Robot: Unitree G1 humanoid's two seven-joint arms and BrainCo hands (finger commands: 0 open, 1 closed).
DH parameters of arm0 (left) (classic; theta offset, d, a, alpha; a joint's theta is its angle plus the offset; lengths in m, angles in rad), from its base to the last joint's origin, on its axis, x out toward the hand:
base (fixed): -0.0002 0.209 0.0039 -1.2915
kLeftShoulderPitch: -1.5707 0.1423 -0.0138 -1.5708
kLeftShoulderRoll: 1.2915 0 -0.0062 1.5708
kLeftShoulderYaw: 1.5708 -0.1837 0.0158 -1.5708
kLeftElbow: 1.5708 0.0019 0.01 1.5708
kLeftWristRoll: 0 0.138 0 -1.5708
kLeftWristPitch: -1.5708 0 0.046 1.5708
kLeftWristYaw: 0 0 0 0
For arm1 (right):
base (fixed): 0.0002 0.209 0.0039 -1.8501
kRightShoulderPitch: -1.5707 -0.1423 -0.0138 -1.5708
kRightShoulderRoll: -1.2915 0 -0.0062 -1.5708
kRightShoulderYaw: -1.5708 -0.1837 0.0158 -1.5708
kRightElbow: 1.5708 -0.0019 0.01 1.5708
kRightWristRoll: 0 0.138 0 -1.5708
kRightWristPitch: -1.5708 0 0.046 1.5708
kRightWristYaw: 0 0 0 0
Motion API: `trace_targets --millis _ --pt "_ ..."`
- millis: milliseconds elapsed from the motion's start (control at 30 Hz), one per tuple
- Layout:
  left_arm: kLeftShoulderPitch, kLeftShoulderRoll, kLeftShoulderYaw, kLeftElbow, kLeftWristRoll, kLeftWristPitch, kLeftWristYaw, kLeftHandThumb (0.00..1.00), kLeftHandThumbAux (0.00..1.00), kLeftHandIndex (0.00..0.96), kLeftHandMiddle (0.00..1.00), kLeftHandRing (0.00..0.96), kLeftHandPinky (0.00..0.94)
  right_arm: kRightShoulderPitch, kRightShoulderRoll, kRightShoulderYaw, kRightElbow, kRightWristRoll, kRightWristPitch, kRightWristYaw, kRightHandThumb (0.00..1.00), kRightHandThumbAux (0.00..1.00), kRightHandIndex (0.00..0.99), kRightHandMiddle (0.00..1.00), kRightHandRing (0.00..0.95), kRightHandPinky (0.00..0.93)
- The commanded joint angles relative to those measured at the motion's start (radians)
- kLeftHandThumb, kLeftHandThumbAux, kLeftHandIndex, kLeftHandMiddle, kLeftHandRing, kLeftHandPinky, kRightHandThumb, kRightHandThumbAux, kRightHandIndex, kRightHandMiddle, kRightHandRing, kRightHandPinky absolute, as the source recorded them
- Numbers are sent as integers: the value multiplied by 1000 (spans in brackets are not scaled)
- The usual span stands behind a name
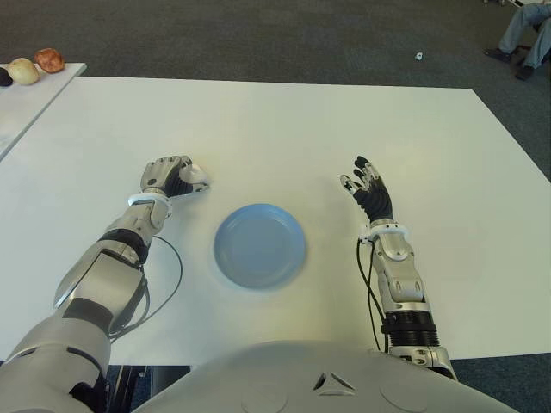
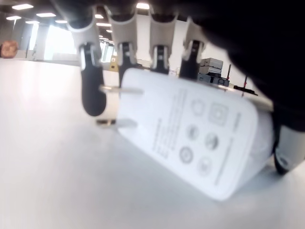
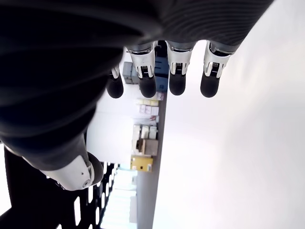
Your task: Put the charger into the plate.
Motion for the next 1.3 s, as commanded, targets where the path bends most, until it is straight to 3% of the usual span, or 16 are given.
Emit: trace_targets --millis 33,433,1300 --pt "31 -43 -16 30 10 34 -81 730 682 443 774 780 789 6 4 -6 14 17 -10 4 0 652 0 33 13 33" --pt "9 -50 28 11 -38 -12 -124 748 697 442 863 859 855 3 5 -9 20 26 -24 4 0 650 0 36 15 34" --pt "-35 -2 119 -37 -119 -162 -204 749 699 442 875 873 876 -8 0 -16 34 33 -28 25 0 633 0 34 12 24"
